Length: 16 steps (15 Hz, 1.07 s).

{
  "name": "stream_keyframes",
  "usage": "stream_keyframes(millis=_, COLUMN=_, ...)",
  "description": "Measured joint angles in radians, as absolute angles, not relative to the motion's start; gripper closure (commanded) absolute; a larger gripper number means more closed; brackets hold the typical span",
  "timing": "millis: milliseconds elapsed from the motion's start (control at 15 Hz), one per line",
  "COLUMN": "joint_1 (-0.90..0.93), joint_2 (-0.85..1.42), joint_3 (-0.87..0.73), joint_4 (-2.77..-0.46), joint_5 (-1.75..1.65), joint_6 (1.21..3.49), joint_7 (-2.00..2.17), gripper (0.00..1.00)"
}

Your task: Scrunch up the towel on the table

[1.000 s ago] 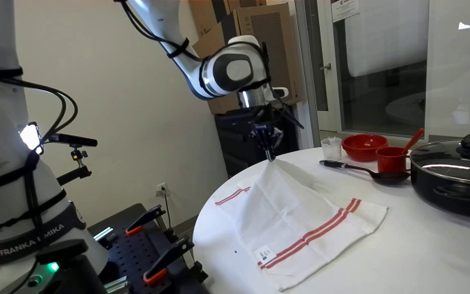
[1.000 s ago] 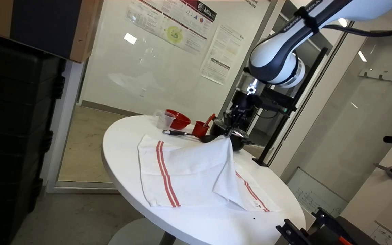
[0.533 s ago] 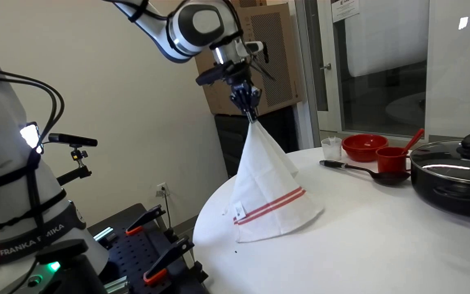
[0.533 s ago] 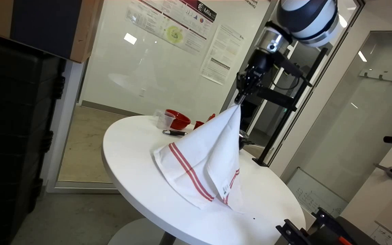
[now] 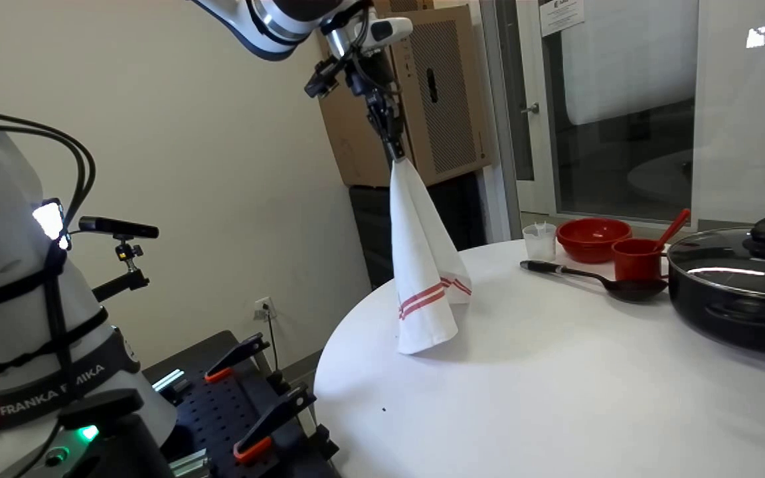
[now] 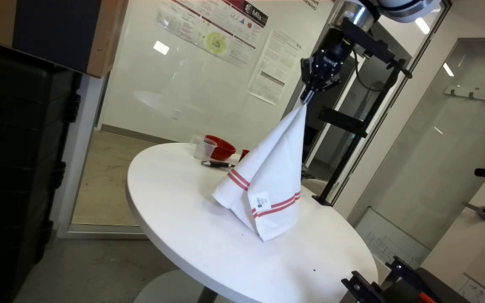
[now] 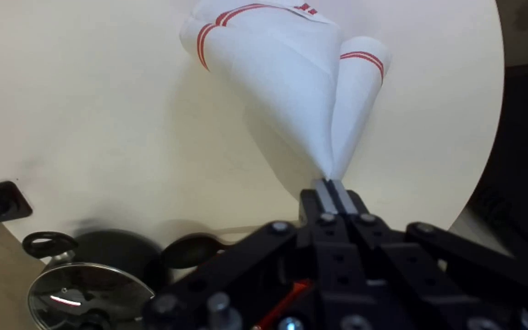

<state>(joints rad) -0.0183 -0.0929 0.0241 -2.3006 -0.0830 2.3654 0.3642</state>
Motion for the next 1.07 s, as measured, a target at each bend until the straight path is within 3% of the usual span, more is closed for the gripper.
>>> stream_keyframes(millis=600, joint_1=-0.027, joint_2=0.027, joint_3=0.009, joint_4=-2.209, joint_5=-0.046, joint_6=2.323, joint_7=0.705, gripper=1.0)
stream_keyframes(millis=1067, joint_1=-0.007, joint_2=0.19, joint_3=-0.042, joint_4=-2.18, joint_5=-0.114, joint_6=2.521, joint_7=1.095, gripper=1.0)
